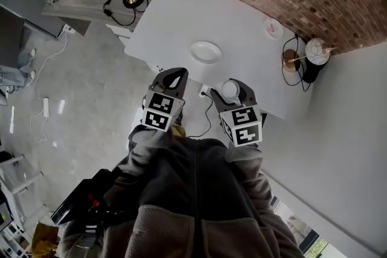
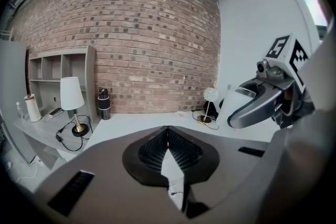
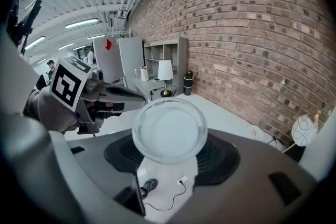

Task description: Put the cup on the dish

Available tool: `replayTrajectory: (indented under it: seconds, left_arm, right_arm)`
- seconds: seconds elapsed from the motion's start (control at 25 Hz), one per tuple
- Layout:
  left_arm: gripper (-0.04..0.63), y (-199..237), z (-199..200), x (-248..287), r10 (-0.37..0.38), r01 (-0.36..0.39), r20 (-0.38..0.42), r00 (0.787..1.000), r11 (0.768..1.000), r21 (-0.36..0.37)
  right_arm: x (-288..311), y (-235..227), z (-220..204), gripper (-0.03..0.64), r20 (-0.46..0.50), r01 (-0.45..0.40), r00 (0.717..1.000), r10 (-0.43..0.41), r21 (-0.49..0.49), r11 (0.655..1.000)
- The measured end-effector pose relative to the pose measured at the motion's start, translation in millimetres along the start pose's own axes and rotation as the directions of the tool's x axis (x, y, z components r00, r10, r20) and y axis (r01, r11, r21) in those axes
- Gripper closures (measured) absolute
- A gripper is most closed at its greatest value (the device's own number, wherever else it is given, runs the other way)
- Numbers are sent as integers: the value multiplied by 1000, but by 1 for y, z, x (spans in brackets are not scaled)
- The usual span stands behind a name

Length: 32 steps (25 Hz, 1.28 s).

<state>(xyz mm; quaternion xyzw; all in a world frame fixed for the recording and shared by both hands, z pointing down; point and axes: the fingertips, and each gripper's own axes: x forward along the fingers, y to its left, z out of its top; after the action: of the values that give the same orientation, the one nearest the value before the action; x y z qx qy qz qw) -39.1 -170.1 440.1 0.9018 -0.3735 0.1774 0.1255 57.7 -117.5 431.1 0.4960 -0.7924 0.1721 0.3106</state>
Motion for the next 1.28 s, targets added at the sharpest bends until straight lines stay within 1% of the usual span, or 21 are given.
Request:
replayTrajectory:
  seconds: [0.24,0.4,0.6,0.76,0.96,1.08,1.28]
  left_arm:
    - [589,29,6,26,-28,28,-30,999,1000,4]
    - [589,31,0,38,-54,54,-59,997,999,-2]
    - [589,35,-11,54,-55,54,-102,993,998,-19]
    - [589,41,-13,67,-21,20,-108,994,1000,-16]
    - [589,58,-14,77,37,-37,-95,995,999,0]
    - [589,62,-24,88,68,-68,-98,993,998,6]
    - [589,63,-47,111,82,-87,-134,988,996,-34]
  right_arm:
    - [30,-12,20,359,-24,22,999,-22,17,1000]
    - [44,-14,21,359,-46,16,999,-15,29,999]
    - [59,-21,17,359,-65,-7,998,10,39,999]
    - [76,-32,7,359,-79,-40,996,43,35,999]
    - [105,-36,3,359,-72,-91,993,91,-5,996]
    - [123,-42,-9,359,-68,-118,991,116,-24,993]
    - [153,-56,-30,359,-66,-132,989,130,-17,991]
